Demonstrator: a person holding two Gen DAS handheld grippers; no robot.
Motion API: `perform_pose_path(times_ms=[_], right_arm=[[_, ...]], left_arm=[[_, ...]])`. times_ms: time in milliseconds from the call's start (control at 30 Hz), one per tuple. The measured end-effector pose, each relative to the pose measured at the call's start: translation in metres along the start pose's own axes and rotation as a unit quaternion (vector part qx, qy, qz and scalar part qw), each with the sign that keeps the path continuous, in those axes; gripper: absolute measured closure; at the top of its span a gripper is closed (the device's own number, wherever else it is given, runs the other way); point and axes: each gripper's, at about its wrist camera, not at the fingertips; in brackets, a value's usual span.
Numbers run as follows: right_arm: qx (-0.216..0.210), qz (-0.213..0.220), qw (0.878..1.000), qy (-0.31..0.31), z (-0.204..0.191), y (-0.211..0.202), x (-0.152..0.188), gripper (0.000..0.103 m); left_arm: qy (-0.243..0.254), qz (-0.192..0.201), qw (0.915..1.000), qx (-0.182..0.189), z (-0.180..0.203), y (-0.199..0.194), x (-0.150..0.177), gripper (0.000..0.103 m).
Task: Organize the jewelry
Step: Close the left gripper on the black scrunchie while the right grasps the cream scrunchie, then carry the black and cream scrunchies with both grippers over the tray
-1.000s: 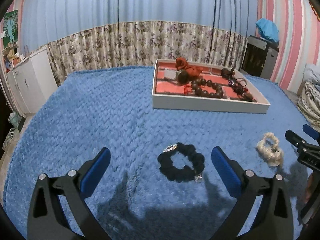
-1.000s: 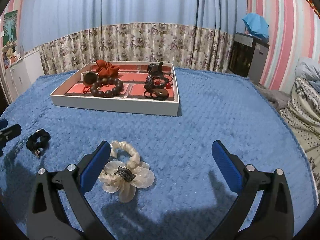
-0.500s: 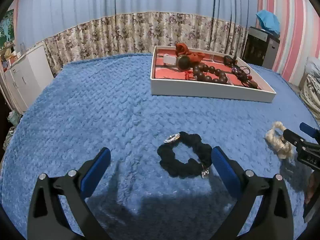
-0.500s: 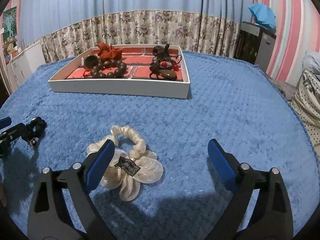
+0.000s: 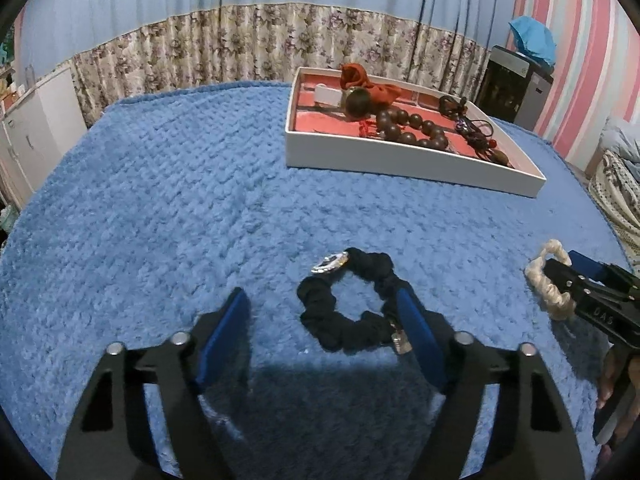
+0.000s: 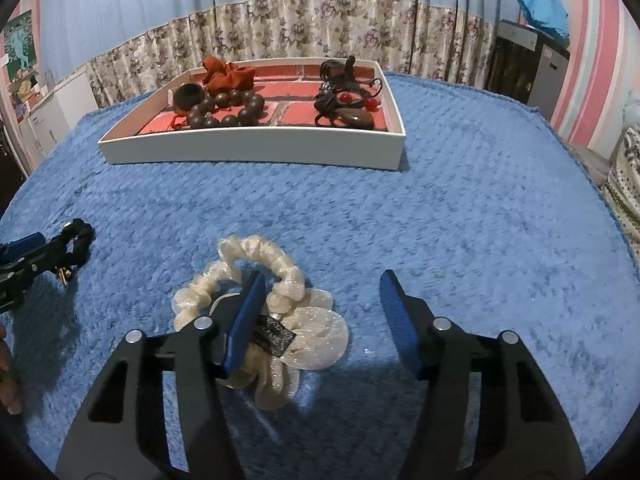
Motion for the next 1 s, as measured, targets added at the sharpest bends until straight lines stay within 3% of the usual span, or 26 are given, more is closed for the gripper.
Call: perform_pose_path(times_ms=[67, 200, 300, 367, 467, 767, 1000], right_arm=[[-0.004, -0.002, 1.0, -0.002, -0.001, 0.001, 0.0, 0.052], [-0.012, -0.003, 1.0, -0.003, -0.002, 0.001, 0.0, 0.059], [-0.016, -0.001, 1.0, 0.0, -0.001, 0.001, 0.0, 0.072], [-0.019, 0.0, 1.0, 0.001, -0.001, 0.0, 0.0, 0.078], [-0.021, 0.002, 1.0, 0.0, -0.001, -0.002, 0.0, 0.083], [-0.025, 0.01, 1.0, -0.005, -0.002, -0.006, -0.001, 0.091], [-0.036, 0.02, 0.999, 0.0, 0.002, -0.014, -0.004, 0.091]], left_arm=[[0.0, 0.002, 1.0, 0.004, 0.001, 0.001, 0.0, 0.042], [0.003, 0.002, 0.9999, 0.01, 0.003, 0.001, 0.001, 0.048], [0.009, 0.001, 0.9999, 0.014, 0.005, 0.002, 0.001, 0.052], [0.006, -0.006, 0.9998, 0.019, 0.004, 0.005, 0.001, 0.066], [-0.004, -0.013, 0.9996, 0.023, 0.0, 0.007, 0.001, 0.074], [0.009, -0.01, 0.9999, 0.0, 0.008, 0.008, 0.001, 0.089], [0.022, 0.013, 0.9997, -0.003, 0.019, -0.002, -0.005, 0.09]])
Point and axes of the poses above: each gripper's, at about its wrist camera, not at the fingertips, and y roughly the way its jaws point, z to its right, x to its underside, and after that the axes turned 9 degrees about x, right-handed
